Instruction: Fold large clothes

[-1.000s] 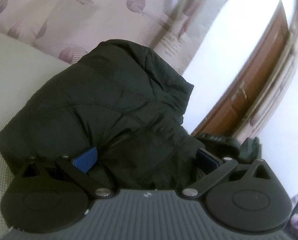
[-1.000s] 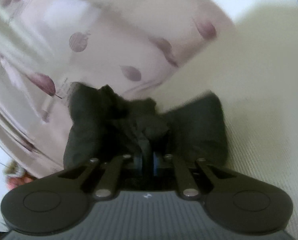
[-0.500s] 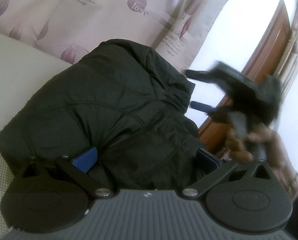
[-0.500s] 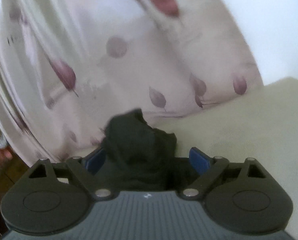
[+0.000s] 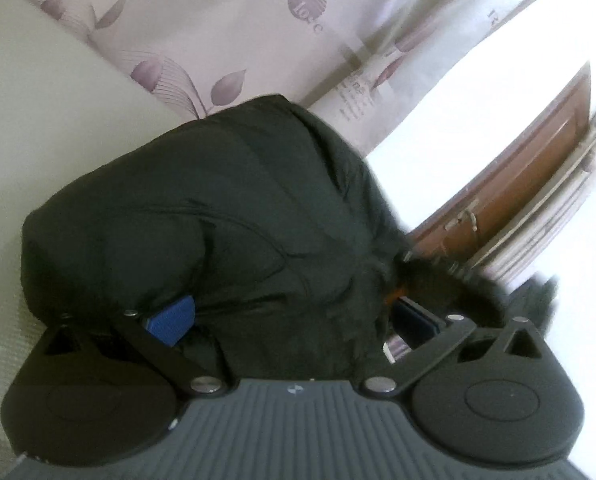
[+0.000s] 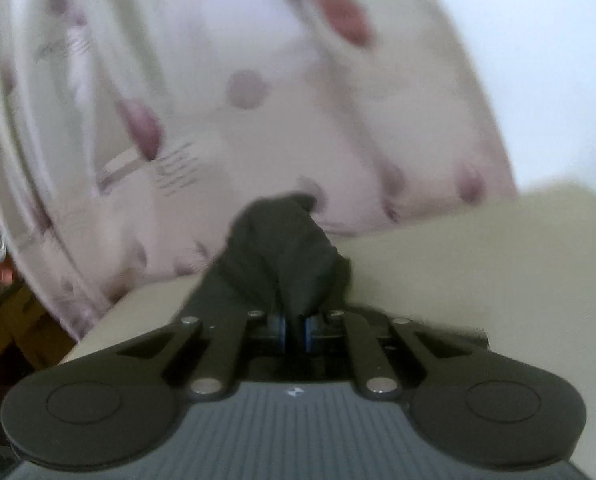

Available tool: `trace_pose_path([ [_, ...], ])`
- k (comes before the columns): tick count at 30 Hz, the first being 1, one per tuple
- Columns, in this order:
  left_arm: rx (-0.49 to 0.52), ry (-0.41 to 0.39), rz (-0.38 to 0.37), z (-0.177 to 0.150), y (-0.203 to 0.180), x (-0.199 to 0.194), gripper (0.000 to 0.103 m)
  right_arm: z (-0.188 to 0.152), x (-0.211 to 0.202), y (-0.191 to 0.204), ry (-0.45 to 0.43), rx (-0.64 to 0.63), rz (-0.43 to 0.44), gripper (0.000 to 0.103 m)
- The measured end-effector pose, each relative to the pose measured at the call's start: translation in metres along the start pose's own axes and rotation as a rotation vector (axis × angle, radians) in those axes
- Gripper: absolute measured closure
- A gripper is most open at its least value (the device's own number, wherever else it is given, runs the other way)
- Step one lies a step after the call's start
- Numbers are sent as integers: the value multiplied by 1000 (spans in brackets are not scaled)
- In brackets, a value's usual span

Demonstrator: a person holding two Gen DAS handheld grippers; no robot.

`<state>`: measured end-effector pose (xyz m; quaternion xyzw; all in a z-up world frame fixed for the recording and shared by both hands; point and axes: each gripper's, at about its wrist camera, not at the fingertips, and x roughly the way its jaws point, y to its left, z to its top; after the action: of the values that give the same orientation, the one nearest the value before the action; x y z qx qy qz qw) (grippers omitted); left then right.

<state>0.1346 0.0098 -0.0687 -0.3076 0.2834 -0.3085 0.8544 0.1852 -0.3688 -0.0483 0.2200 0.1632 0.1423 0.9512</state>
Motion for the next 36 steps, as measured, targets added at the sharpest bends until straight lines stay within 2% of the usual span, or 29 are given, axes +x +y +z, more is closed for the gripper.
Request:
trace_pose_path([
  [4,116,28,21,-8,-17,9,0,-35,0,-56,-26,233,25,95],
  [8,243,43,76,-19,-30,18,0,-58,15,-88,10,390,69,93],
  [10,237,46,92,-21,-29,19,0,-60,18,-91,34,423,89,89],
  [12,210,38,90,-22,-23,19,0,-48,8,-82,15,379,64,79],
  [13,201,36,90,-21,-21,19,0,-41,-1,-79,-8,373,41,62],
  [14,195,35,90,-20,-20,20,0,-35,-14,-78,-37,382,14,27],
  [15,188,33,87,-19,-20,21,0,-32,-26,-79,-62,392,-18,9],
  [16,184,30,84,-21,-20,20,0,-31,-38,-80,-79,395,-54,0],
  [17,184,24,80,-22,-19,20,0,-31,-47,-82,-79,400,-75,0],
  [19,198,17,78,-26,-21,19,0,-38,-53,-86,-14,437,-41,0],
  [22,210,11,81,-27,-22,20,0,-54,-38,-78,97,477,-10,0],
  [24,218,16,86,-28,-23,20,0,-58,-28,-64,108,481,20,0],
  [26,212,17,87,-27,-23,19,0,-53,-17,-40,107,419,20,0],
  [30,218,7,85,-29,-24,18,0,-39,16,-2,168,293,5,2],
  [31,223,-2,87,-30,-24,18,0,-38,24,6,172,238,-3,25],
  [32,228,-7,86,-30,-24,18,0,-38,33,12,180,184,-19,44],
  [34,222,-6,70,-29,-25,17,0,-35,45,14,171,115,-9,63],
  [35,203,-8,54,-27,-26,16,0,-30,47,15,160,79,-3,70],
  [36,189,-8,44,-25,-28,15,0,-24,49,18,148,41,-3,73],
])
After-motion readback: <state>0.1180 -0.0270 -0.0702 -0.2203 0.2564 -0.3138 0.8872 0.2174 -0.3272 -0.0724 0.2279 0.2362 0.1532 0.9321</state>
